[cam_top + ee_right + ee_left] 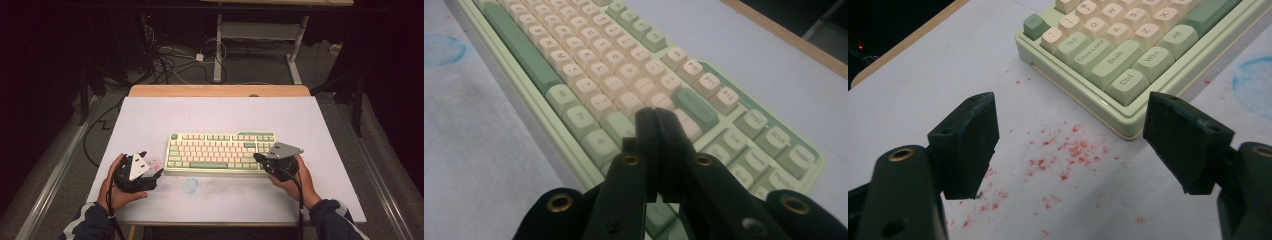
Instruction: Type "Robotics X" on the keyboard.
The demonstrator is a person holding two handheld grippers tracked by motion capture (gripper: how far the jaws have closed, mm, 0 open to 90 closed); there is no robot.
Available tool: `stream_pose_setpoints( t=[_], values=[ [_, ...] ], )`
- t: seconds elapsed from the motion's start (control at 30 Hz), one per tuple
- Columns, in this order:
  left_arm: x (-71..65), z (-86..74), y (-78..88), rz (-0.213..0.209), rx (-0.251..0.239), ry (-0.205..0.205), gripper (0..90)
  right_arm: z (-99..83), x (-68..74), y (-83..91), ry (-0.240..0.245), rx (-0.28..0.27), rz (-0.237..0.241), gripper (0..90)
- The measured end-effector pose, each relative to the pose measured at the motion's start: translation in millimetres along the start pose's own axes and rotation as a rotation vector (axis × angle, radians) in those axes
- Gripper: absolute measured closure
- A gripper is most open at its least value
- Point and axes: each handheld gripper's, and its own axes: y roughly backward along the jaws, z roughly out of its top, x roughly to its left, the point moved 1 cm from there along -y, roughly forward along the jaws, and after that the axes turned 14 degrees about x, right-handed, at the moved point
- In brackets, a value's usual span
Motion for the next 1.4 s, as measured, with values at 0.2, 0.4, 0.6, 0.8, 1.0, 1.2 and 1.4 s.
stream_pose_setpoints(
  t=[0.2, 0.4, 0.6, 0.8, 1.0, 1.2, 1.4],
  values=[
    [0.8, -0.1, 1.3, -0.001, -0.001, 0.004, 21.1, 6.1, 4.3, -17.3, 0.024, 0.043, 0.024, 90.0],
    [0.3, -1.0, 0.9, -0.002, 0.005, 0.001, 21.2, 4.8, 1.7, -21.8, 0.012, 0.059, 0.023, 90.0],
    [0.3, -1.1, 0.8, -0.002, 0.007, 0.001, 21.4, 2.2, 0.2, -25.4, 0.003, 0.066, 0.019, 90.0],
    [3.7, 3.6, 2.9, 0.036, -0.005, 0.052, 38.6, -1.5, 1.2, -27.1, -0.004, 0.064, 0.024, 90.0],
    [3.1, 5.0, 1.4, 0.020, 0.059, 0.049, 72.7, -2.7, 1.2, -27.2, -0.003, 0.057, 0.023, 90.0],
    [-0.9, 14.8, -7.3, 0.002, 0.098, 0.054, 86.9, -3.2, 1.5, -27.5, -0.005, 0.054, 0.022, 90.0],
    [-12.3, 27.0, -17.7, -0.044, 0.116, 0.044, 87.0, -3.6, 1.6, -27.6, -0.004, 0.050, 0.020, 90.0]
  ],
)
